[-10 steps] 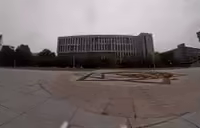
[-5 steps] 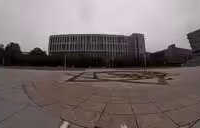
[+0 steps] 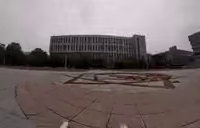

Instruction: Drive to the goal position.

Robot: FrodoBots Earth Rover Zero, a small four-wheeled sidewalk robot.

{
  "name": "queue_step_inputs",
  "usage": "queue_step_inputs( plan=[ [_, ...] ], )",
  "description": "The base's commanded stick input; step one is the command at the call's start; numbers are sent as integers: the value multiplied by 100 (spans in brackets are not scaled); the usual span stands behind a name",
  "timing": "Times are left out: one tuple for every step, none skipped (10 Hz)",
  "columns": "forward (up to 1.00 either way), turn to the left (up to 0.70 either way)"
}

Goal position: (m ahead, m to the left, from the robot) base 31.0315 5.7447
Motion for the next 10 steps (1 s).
queue_step_inputs(
  plan=[
    [70, 0],
    [70, 0],
    [70, 2],
    [70, 10],
    [70, 20],
    [70, 24],
    [70, 2],
    [70, 0],
    [70, 0],
    [70, 0]
  ],
)
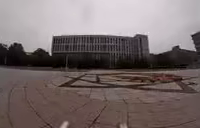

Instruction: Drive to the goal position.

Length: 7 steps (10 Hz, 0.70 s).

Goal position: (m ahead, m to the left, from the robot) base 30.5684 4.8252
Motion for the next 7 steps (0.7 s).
queue_step_inputs(
  plan=[
    [70, 0],
    [70, 0],
    [70, 0],
    [70, 0],
    [70, 0],
    [70, 0],
    [70, 0]
  ],
)
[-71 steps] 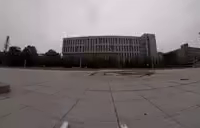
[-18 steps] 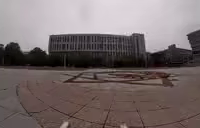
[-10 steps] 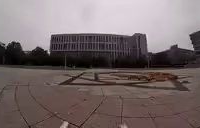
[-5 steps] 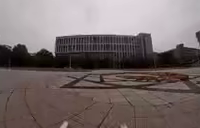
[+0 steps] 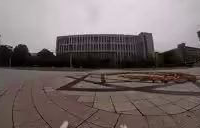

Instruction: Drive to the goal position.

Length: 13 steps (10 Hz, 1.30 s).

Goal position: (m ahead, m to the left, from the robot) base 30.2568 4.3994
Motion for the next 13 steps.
queue_step_inputs(
  plan=[
    [70, 0],
    [70, 0],
    [70, 0],
    [70, 0],
    [70, 0],
    [70, 0],
    [70, 0],
    [70, 0],
    [70, -1],
    [70, -2],
    [70, -1],
    [70, -2],
    [70, 0]
  ],
)
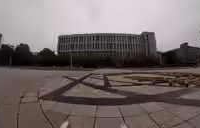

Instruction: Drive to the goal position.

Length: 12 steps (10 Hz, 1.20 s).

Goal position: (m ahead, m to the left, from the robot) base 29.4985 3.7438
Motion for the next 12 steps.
queue_step_inputs(
  plan=[
    [70, -2],
    [70, 0],
    [70, -2],
    [70, -1],
    [70, 0],
    [70, -2],
    [70, -1],
    [70, 0],
    [70, 0],
    [70, -2],
    [70, -2],
    [70, -3]
  ],
)
